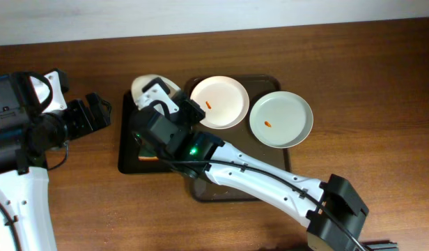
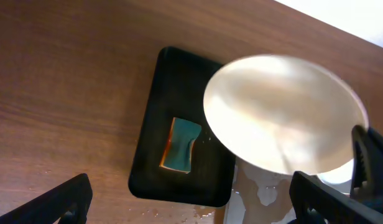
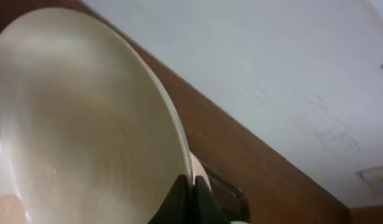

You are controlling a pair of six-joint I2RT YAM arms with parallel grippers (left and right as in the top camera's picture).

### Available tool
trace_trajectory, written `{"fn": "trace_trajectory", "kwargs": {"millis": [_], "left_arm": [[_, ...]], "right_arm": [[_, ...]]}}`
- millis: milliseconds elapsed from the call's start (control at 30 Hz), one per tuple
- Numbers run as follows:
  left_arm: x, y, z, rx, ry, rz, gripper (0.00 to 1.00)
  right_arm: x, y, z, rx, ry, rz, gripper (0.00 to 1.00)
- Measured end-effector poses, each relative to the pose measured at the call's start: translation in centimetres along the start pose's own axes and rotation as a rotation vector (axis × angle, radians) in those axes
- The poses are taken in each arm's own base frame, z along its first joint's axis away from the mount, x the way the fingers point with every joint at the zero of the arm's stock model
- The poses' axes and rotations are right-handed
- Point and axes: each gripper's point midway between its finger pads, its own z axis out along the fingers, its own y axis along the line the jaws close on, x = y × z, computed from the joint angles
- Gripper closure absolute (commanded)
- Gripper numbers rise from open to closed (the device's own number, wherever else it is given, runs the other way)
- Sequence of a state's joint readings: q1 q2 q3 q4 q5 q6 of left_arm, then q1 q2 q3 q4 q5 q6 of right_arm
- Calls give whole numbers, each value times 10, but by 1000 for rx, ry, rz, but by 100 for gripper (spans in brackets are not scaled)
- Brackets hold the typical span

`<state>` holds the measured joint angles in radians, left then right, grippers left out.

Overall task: Clean dirty plates on tray and stack at the side
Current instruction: 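Carry the cleaned plate right and set it on the table with the right gripper, then move the right gripper back and grip the cream plate rim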

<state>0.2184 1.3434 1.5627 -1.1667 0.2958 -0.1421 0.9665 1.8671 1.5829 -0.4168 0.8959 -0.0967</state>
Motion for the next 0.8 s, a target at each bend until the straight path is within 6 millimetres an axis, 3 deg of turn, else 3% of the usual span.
{"fn": "trace_trajectory", "kwargs": {"millis": [67, 100, 200, 233, 267, 300, 333, 400, 433, 500, 567, 600, 633, 700, 733, 767, 800], "left_arm": [[0, 0, 0, 0, -1, 0, 0], [-1, 0, 0, 0, -3, 1, 0], [-1, 0, 0, 0, -4, 1, 0], [-1, 0, 0, 1, -4, 1, 0], [-1, 0, 0, 1, -4, 1, 0], [-1, 0, 0, 0, -3, 1, 0], [-1, 0, 0, 1, -4, 1, 0], [-1, 0, 0, 0, -4, 1, 0], [-1, 0, 0, 0, -3, 1, 0], [-1, 0, 0, 1, -4, 1, 0], [-1, 0, 0, 1, -4, 1, 0], [-1, 0, 0, 0, -3, 1, 0], [-1, 0, 0, 1, -4, 1, 0], [-1, 0, 0, 0, -3, 1, 0], [-1, 0, 0, 0, -3, 1, 0], [-1, 0, 0, 1, -3, 1, 0], [-1, -1, 0, 3, -3, 1, 0]], "right_arm": [[20, 1, 5, -42, 77, 5, 96], [40, -7, 13, -79, 153, 45, 96], [70, -49, 27, -206, 294, 230, 96], [76, -74, 28, -250, 322, 324, 96], [83, -118, 27, -267, 339, 458, 96], [92, -144, 26, -276, 358, 548, 96], [111, -179, 24, -271, 396, 660, 96], [160, -242, 27, -213, 485, 872, 96], [199, -275, 28, -157, 551, 995, 96], [260, -315, 28, -68, 641, 1162, 96], [313, -334, 29, -6, 714, 1277, 96], [364, -342, 31, 48, 790, 1369, 96], [411, -339, 31, 92, 876, 1460, 96], [478, -323, 27, 133, 1008, 1580, 91], [488, -324, 27, 147, 1013, 1600, 71], [494, -331, 29, 166, 985, 1612, 62], [496, -340, 31, 184, 949, 1618, 60]]}}
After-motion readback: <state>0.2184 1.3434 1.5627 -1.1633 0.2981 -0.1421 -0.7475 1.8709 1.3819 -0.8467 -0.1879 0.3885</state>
